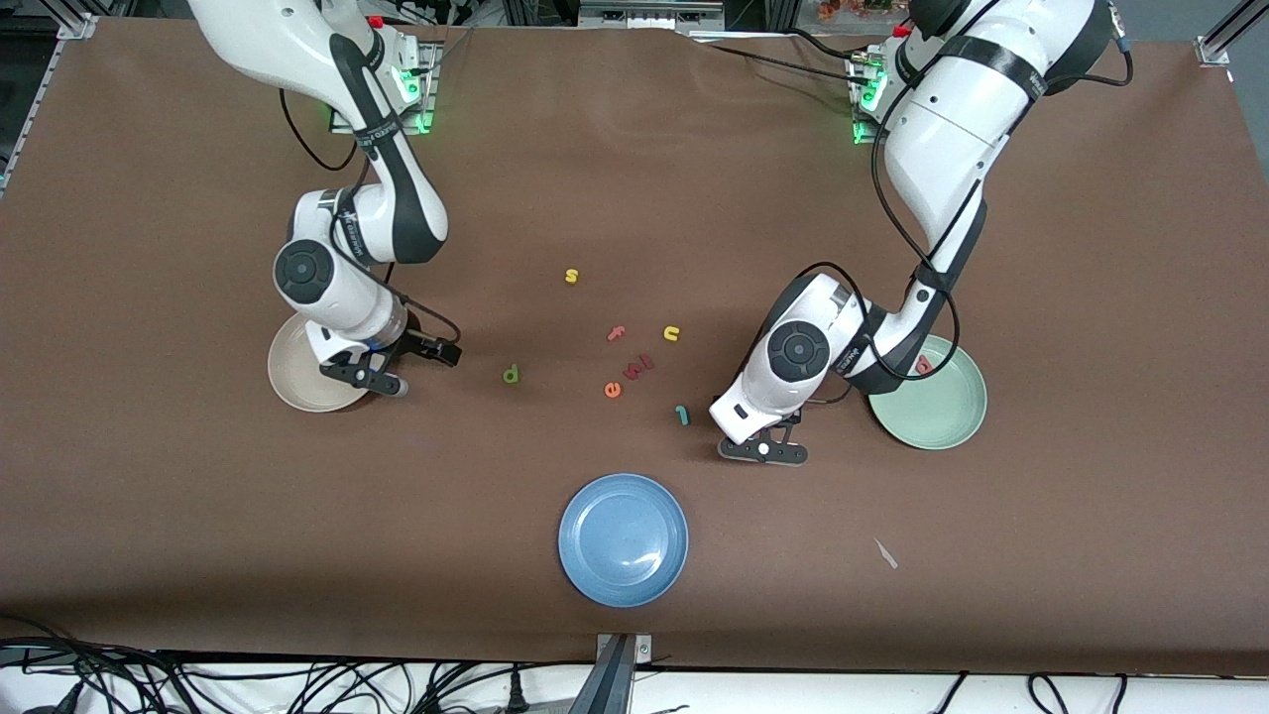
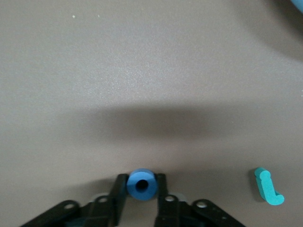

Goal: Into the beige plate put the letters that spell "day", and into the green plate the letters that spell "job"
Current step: 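Grasp the blue o with the left gripper while the right gripper grasps yellow a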

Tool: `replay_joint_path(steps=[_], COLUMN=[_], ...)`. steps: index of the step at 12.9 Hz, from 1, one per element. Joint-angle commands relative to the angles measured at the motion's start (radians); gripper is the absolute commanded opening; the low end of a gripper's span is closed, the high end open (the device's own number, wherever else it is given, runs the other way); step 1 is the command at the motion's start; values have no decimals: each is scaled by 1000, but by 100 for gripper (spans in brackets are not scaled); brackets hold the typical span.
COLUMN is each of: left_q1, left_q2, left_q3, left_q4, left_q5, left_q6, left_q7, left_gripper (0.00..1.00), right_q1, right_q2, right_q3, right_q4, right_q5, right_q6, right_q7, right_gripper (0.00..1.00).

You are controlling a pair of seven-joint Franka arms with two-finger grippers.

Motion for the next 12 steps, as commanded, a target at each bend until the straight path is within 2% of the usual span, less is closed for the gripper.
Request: replay_joint_path(steps=[1,4,8,10,12], left_q1=[-5,12,76,90,137], left_q2=[-2,-22,-103,-142,-179], left_q3=[2,1,-10,-8,-8], left_q4=[-2,-5,-2,-2,-5], left_q5=[30,24,18,19,19], left_q6=[4,-36,-216,-339,-423], left_q7=[-20,-18,60,125,248], left_gripper=[0,0,0,0,0], right_q1=[-3,-7,-7,-6,-7], right_q2=[-14,11,43,60,66], right_q3=[22,22,26,39,40], right_q4=[-41,-34,-31,-21,-20], right_q5=[15,17,93,98,98], right_q6=[51,56,58,58,58], right_q7=[13,7,-2,-4,-5], right_gripper=[100,99,98,97,92])
